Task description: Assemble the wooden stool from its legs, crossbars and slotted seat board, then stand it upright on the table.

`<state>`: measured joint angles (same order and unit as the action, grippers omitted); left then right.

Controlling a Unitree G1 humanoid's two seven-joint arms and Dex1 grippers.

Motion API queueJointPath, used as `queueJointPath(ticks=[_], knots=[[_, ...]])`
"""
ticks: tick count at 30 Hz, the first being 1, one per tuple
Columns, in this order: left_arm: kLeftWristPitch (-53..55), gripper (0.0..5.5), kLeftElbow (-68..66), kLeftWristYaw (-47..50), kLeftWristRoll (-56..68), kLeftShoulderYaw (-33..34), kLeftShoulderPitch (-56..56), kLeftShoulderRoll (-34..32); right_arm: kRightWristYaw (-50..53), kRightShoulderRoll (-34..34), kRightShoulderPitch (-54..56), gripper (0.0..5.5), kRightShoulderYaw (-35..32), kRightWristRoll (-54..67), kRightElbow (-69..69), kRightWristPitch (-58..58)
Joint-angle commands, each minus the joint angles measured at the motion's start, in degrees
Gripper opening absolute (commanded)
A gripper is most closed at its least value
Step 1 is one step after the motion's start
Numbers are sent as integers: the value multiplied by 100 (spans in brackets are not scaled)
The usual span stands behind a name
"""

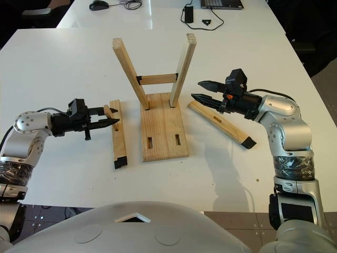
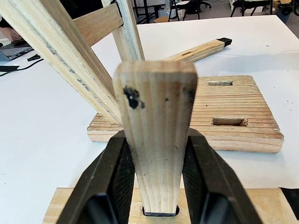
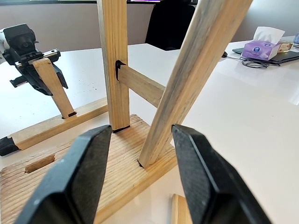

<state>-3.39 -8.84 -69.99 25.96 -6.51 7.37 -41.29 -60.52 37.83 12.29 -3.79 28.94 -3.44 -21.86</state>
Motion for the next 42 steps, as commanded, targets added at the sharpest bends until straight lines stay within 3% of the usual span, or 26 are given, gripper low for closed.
queueJointPath(ticks=[1,10,14,18,27,36,42], knots=[[232,129,-650,368,-927,-487,-544,89,-11,0,142,235,61,-117,50,101],[-23,273,-867,869,-1073,-340,-375,377,-24,8,206,235,125,-178,136,184],[242,273,-440,748,-658,-48,-497,352,-36,19,209,235,135,-182,146,210],[884,273,1084,512,224,509,-924,7,-56,48,245,235,123,-199,197,245],[1780,273,2891,1229,1107,1522,-612,-114,-20,9,209,235,88,-212,200,322],[2579,273,3329,2678,1693,1626,461,524,48,-60,175,235,137,-210,131,301],[2816,273,3637,2932,1759,1589,431,620,25,-48,151,235,130,-187,94,258]])
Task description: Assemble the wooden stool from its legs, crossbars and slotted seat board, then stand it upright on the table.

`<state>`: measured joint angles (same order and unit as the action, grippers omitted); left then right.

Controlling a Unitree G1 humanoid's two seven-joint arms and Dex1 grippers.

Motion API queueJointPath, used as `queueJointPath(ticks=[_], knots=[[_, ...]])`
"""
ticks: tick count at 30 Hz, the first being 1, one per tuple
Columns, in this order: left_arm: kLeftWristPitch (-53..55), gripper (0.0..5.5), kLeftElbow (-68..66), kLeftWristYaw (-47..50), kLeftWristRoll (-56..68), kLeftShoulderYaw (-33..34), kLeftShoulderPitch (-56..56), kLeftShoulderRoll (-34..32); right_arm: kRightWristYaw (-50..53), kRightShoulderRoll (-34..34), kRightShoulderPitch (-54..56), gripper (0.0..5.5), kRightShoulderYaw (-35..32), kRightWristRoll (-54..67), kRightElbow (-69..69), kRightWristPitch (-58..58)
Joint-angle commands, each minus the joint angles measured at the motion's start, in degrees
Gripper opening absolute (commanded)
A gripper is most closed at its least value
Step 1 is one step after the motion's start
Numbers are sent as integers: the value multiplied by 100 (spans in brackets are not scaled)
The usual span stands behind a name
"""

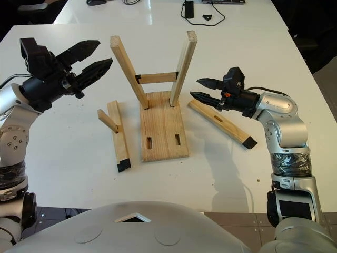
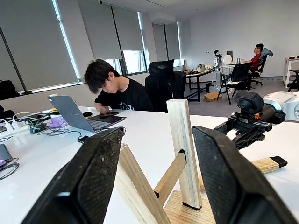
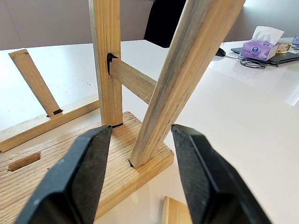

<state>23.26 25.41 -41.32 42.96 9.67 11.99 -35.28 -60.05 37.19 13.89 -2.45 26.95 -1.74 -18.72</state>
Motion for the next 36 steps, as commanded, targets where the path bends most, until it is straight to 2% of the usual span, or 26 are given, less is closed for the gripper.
queueJointPath(ticks=[1,4,9,13,17,22,26,28,32,36], knots=[[192,273,268,80,105,-27,-43,27,-24,18,-16,235,-8,15,-79,-60],[276,273,318,39,131,-125,-251,74,-4,11,-75,235,-22,17,-105,-61],[-353,273,-614,-384,-817,-936,-1371,352,56,-68,-152,235,36,-32,-109,-30],[-703,273,-1073,-473,-901,-949,-1373,587,53,-51,-193,235,11,-17,-163,-71],[-577,273,-562,-349,-479,-744,-1054,606,60,-51,-234,235,4,-10,-203,-88],[-105,273,669,-150,182,-286,-872,273,87,-53,-312,235,-39,13,-267,-105],[213,273,1574,-336,504,-98,-1583,-199,181,-57,-473,235,-144,48,-381,-109],[373,273,1628,-423,234,-412,-2143,-381,225,-62,-565,235,-179,62,-436,-107],[-271,273,831,-718,-1285,-1741,-3152,-460,281,-127,-579,235,-126,32,-498,-127],[-615,273,220,-650,-1924,-2200,-3408,-291,270,-124,-548,235,-99,25,-510,-149]])
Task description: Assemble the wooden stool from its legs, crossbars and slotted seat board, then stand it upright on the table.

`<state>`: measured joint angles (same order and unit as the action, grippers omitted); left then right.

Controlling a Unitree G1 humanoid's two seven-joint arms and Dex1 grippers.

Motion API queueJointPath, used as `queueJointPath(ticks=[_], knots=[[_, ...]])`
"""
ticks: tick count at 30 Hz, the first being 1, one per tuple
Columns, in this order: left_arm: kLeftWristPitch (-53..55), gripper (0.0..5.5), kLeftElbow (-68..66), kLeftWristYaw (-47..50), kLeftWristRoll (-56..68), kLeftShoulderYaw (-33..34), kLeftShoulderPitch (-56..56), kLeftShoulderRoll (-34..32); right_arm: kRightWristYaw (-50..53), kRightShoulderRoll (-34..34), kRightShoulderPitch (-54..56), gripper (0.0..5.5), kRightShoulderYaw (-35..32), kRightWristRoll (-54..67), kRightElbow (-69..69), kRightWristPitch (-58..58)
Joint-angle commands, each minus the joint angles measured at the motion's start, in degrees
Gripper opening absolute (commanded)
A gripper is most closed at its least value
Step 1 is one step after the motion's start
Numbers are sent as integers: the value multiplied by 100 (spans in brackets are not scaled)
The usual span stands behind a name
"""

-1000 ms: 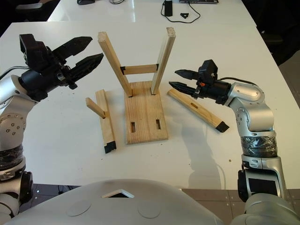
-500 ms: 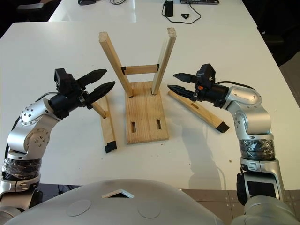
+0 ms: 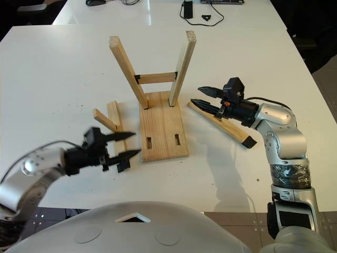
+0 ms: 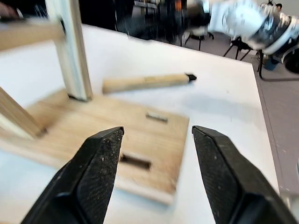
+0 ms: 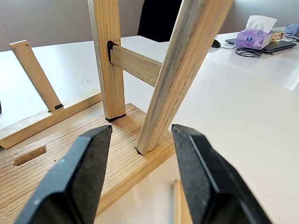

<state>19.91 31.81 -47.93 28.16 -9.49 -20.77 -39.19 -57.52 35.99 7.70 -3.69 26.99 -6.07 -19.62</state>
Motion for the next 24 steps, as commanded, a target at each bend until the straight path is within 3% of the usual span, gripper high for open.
queueJointPath(ticks=[1,5,9,12,19,21,24], knots=[[-367,273,-540,-30,-570,-324,-182,74,5,8,73,235,28,20,-76,-61],[-743,273,-925,-160,-1192,-317,-346,-324,-2,28,34,235,18,19,-111,-68],[-984,273,-1100,-341,-1351,176,-485,-832,48,23,-78,235,-19,16,-177,-65],[-1058,273,-1043,-499,-1248,897,-579,-1216,102,13,-200,235,-31,-10,-232,-49],[-327,273,-482,-169,-848,1947,-383,-1224,158,39,-314,235,-42,-31,-274,-18],[-31,273,-346,-17,-787,2016,-271,-1152,177,50,-368,235,-60,-41,-293,-2],[215,318,-451,126,-834,1958,-158,-1066,185,44,-365,235,-36,-71,-255,24]])
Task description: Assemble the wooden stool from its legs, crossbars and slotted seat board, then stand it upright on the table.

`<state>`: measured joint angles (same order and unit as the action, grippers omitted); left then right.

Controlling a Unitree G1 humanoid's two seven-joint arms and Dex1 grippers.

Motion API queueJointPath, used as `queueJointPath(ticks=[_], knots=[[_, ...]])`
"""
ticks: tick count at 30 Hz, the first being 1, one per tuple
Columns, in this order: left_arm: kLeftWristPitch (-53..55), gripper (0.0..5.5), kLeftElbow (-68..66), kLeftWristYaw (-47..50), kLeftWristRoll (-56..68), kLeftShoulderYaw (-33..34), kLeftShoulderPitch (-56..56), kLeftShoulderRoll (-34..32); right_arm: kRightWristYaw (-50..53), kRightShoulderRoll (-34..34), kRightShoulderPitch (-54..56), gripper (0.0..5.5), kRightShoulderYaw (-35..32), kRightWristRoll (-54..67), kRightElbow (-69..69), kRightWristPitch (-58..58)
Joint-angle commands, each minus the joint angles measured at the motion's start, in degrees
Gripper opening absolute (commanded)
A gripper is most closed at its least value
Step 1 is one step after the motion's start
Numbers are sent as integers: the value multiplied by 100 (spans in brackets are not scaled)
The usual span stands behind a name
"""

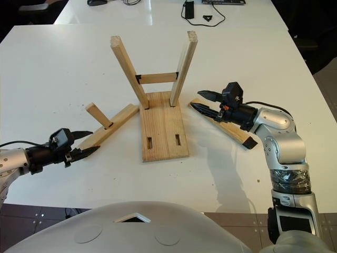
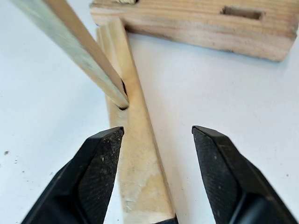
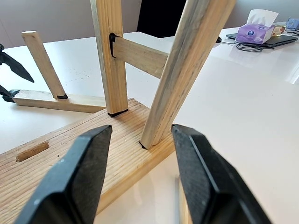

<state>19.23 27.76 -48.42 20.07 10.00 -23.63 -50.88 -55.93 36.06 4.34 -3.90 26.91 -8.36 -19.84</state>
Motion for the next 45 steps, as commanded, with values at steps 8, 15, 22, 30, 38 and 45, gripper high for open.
queueJointPath(ticks=[8,15,22,30,38,45], knots=[[353,380,-585,283,-279,-366,442,325,-26,44,86,235,62,-113,105,67],[332,380,-1364,390,-300,-709,869,829,-85,36,202,235,132,-163,230,104],[188,320,-1674,453,-286,-671,1089,1128,-108,55,263,235,132,-158,298,127],[190,199,-1582,353,76,-376,1150,1275,-81,39,257,235,135,-168,303,150],[353,199,-1235,98,1072,522,1236,1276,-98,108,265,235,-7,-53,239,92],[835,199,-583,322,3133,2097,1902,1210,-135,105,634,235,-1120,1974,-580,-877]])
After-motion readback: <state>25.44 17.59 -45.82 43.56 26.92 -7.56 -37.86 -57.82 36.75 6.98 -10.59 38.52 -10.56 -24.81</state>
